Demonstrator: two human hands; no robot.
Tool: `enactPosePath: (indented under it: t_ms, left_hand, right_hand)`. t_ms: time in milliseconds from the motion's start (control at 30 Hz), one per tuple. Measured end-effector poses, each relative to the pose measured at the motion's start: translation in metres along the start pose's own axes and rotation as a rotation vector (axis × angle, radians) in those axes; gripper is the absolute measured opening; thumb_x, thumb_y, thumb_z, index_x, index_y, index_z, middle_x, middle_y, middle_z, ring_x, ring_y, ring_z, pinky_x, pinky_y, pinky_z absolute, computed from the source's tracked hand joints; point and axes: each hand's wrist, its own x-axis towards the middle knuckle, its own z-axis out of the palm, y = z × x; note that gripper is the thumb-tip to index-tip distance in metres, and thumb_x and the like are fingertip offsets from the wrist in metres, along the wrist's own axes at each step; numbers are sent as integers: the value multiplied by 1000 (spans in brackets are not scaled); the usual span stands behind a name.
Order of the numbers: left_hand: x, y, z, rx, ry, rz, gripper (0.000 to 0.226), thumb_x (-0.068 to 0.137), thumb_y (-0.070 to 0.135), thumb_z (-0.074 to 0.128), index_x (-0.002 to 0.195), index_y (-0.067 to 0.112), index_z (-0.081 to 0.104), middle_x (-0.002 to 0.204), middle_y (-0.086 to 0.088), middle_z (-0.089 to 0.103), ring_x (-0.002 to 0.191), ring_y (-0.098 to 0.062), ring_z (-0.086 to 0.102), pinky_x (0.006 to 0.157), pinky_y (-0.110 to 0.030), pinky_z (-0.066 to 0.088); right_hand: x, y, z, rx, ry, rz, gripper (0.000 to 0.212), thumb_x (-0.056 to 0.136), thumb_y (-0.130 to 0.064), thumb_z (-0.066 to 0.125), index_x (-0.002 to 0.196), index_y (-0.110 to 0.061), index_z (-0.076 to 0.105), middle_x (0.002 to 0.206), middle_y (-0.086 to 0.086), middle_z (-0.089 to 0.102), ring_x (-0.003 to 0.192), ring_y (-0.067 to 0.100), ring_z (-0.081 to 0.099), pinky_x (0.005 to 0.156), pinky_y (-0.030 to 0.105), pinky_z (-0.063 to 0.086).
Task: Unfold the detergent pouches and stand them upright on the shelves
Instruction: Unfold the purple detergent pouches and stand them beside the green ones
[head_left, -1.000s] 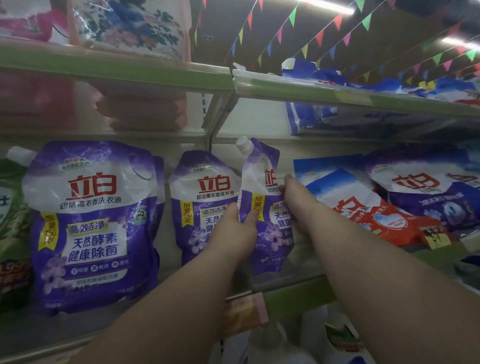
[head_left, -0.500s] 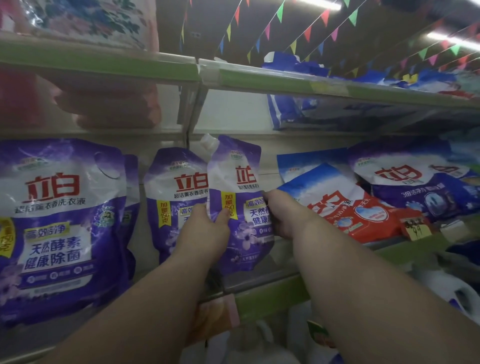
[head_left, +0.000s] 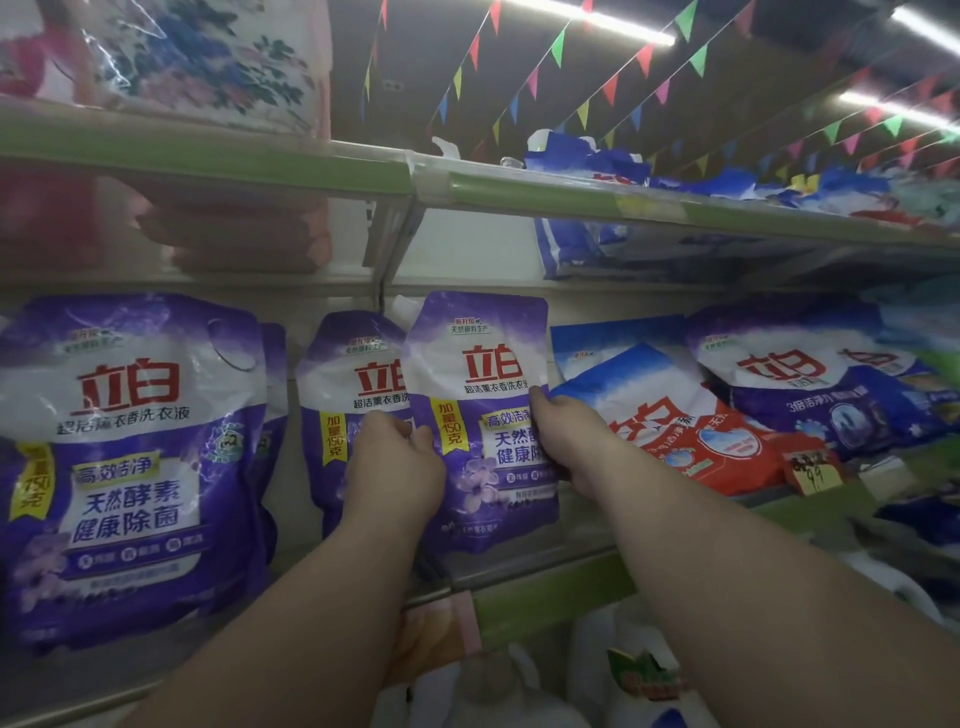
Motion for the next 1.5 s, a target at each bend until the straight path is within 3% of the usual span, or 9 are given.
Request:
enactPosePath:
  t_ms: [233,367,467,600,733,900,967,1100,1500]
  left_hand:
    - [-4,2,-3,-97,-78,-38,23,104,33,62,115,22,45,95,9,56,95,-19,58,84,-38,51]
    - [-6,4,-6,-42,-87,-37,19,103,35,61,114,20,59,112,1,65,104,-20,60,85,-34,46]
    - [-12,7,-8,13,-162,-25,38,105,35,59,139,18,60,136,-2,62,111,-20,56,90,-33,45]
    - [-8,5,-7,74,-149,29,13,103,34,59,100,24,67,132,-4,59,105,-25,60,91,-37,55]
    - [-11,9,-3,108,-227,3,48,105,35,57,147,12,55,139,-7,61,110,-23,63,77,-27,45]
    - [-9,7,-5,-91,-146,-112,33,102,24,66,131,10,64,86,9,55,95,-20,55,68,-30,44]
    - [-8,8,-7,-140,-162,-157,27,101,27,67,119,7,68,96,-1,67,94,-20,62,64,-29,48]
    - [-8,7,-6,-186,-181,-184,19,102,31,65,93,15,70,94,-5,73,94,-23,68,91,-43,59]
    - [-14,17,-17,-289,-160,-281,27,103,28,64,79,17,60,91,-2,68,101,-28,66,102,-48,54]
  right_hand:
    - [-15,3,-6,-14,83,-47,48,103,-64,49,109,-20,65,102,5,79,91,27,78,90,51,64]
    - [-22,3,-7,30,88,-27,44,105,-60,50,119,-20,59,104,5,77,90,23,78,81,43,66]
    - [-28,6,-10,88,15,-3,43,106,-60,49,128,-24,54,109,5,77,92,24,79,81,43,66]
    - [-35,10,-15,158,-64,-18,38,107,-56,49,130,-27,56,110,3,79,95,23,79,82,43,65]
    - [-36,10,-15,173,-117,-20,35,105,-55,55,124,-27,61,105,2,82,95,24,80,93,51,63]
    - [-38,12,-16,188,-145,-33,35,103,-54,59,122,-26,64,104,2,82,98,25,80,96,53,62]
    - [-38,12,-17,187,-140,-40,37,102,-55,60,122,-25,65,104,2,82,97,25,80,96,53,62]
    - [-39,13,-17,195,-129,-50,36,104,-54,58,122,-24,64,103,2,82,97,25,80,95,54,62]
    - [-36,13,-16,146,-63,-74,30,103,-50,63,115,-22,67,95,3,82,86,23,81,87,50,65]
